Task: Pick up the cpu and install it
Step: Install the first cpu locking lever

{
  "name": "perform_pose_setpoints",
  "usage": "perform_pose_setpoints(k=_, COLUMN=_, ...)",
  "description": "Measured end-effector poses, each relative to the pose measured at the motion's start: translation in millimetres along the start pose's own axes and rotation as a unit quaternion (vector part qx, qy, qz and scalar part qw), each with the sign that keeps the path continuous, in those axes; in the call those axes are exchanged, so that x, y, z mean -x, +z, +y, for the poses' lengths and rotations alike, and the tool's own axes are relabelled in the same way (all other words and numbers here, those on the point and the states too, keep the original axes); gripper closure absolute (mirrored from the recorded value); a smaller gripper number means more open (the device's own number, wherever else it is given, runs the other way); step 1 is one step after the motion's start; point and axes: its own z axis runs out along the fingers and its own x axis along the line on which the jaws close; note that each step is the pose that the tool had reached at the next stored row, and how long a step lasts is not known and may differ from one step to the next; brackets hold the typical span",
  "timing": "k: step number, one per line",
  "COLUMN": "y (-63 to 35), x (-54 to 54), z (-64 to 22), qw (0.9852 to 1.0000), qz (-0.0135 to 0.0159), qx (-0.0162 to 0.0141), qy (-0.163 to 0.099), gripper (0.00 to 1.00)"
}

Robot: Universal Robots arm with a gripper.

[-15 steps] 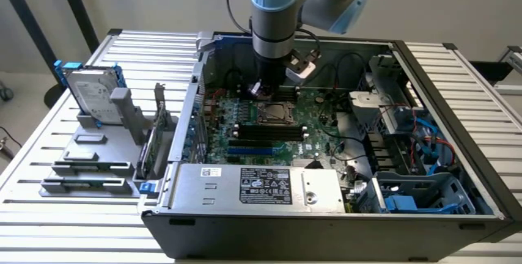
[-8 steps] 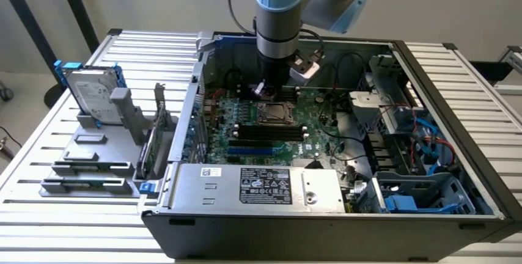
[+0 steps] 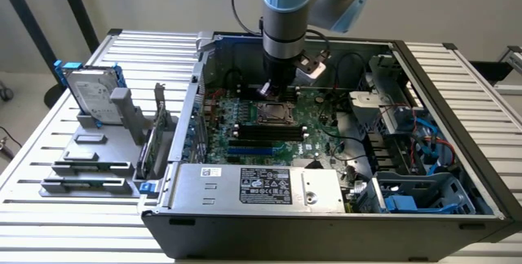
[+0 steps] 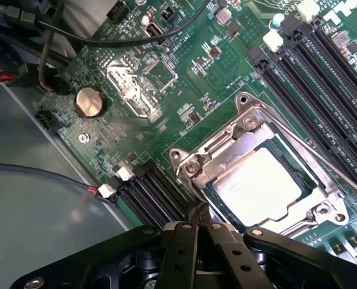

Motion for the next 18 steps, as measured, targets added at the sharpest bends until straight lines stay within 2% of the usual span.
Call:
perform_pose_setpoints(k=9, y=0.2, x=-2.3, z=2.6, qw=1.0000, qz=0.0001, qx=-0.0003, qy=0.000, gripper=0.89)
perform_pose_setpoints(k=14, y=0.4, x=-3.9, z=4.8, qw=1.0000, qz=0.0000, qx=-0.0026, qy=0.001, gripper=0.89)
perform_pose_setpoints(k=18, y=0.1, x=-2.8, z=6.5, qw=1.0000, qz=0.0016, qx=-0.0053, qy=0.001, gripper=0.89)
